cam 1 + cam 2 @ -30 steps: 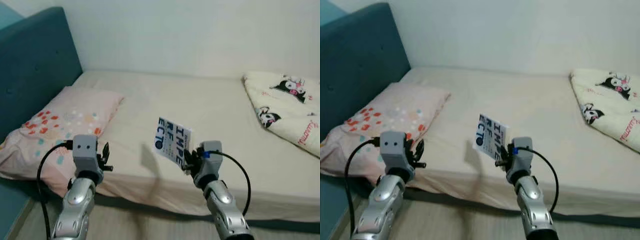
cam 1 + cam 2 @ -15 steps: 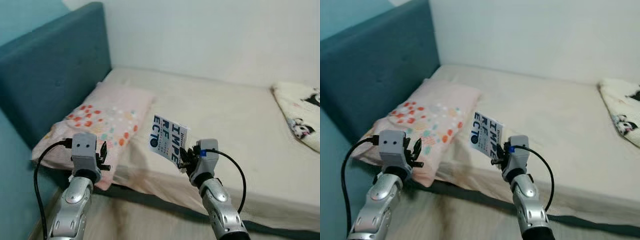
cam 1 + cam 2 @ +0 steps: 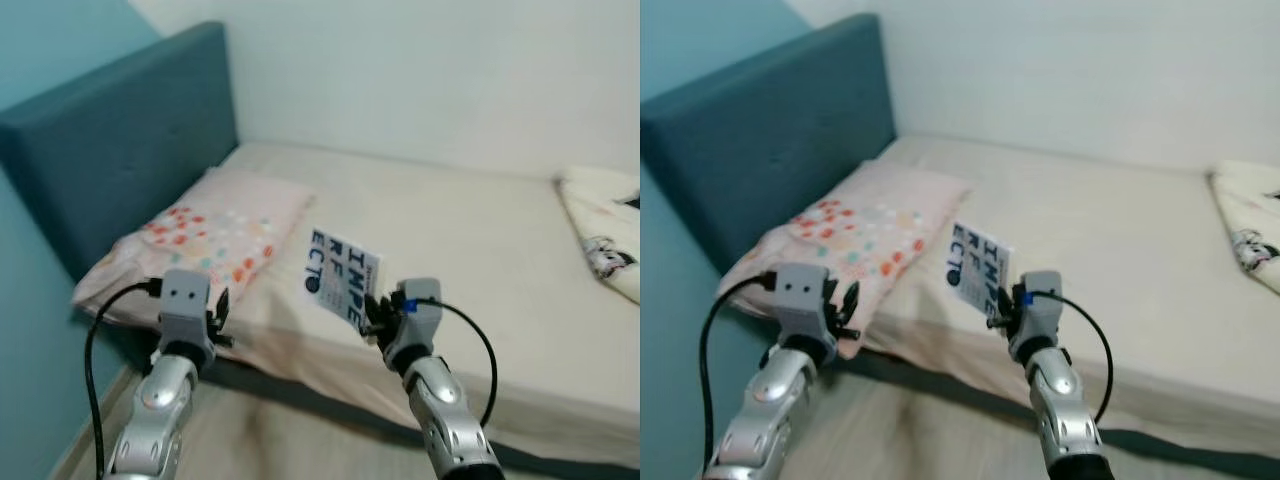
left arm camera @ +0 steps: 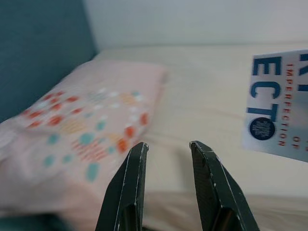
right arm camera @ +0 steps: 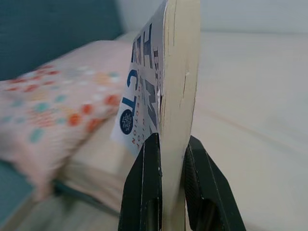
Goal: Clean up the room
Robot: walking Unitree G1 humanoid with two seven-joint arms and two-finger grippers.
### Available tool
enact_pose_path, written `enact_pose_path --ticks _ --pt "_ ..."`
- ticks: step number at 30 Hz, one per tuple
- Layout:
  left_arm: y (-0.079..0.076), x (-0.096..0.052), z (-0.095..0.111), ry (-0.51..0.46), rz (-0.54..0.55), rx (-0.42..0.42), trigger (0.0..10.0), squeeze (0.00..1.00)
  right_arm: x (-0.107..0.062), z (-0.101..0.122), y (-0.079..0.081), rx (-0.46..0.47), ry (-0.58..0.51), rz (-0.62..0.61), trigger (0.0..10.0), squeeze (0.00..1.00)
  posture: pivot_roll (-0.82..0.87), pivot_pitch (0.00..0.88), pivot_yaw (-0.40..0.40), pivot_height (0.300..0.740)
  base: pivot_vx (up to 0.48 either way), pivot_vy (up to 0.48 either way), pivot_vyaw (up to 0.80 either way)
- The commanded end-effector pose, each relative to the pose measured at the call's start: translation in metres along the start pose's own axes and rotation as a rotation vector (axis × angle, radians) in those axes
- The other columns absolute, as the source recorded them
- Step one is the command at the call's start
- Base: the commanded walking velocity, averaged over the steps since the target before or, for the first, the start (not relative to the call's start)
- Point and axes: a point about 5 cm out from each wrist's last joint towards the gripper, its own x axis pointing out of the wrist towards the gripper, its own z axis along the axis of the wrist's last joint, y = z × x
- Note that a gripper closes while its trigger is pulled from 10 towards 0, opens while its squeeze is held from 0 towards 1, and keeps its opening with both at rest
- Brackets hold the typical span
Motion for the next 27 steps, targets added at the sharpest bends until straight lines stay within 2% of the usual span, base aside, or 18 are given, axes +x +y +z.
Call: enact_pose_path --ticks 1,7,13,16,27 --pt "0.001 -0.001 -0.001 0.007 0.007 0.015 10.0 0.00 0.000 0.004 0.002 0.013 -0.041 0.002 10.0 0.00 0.08 0.062 -0.029 0.740 0.000 0.000 0.00" --pt "0.001 0.000 0.000 0.003 0.013 0.026 10.0 0.00 0.000 0.004 0.001 0.007 -0.039 0.005 10.0 0.00 0.08 0.058 -0.031 0.740 0.000 0.000 0.00" --pt "0.003 0.002 0.003 -0.028 0.035 0.017 10.0 0.00 0.000 0.005 0.004 -0.040 -0.038 0.038 10.0 0.00 0.07 0.055 -0.031 0.740 0.000 0.000 0.00" --pt "0.007 0.003 0.005 -0.031 0.063 -0.010 10.0 0.00 -0.001 0.001 0.008 -0.052 -0.014 0.078 10.0 0.00 0.07 0.052 -0.036 0.740 0.300 0.000 0.80" --pt "0.009 0.001 0.004 -0.027 0.081 -0.015 10.0 0.00 -0.004 -0.005 0.017 -0.083 0.023 0.159 10.0 0.00 0.07 0.060 -0.041 0.740 0.324 0.000 0.78"
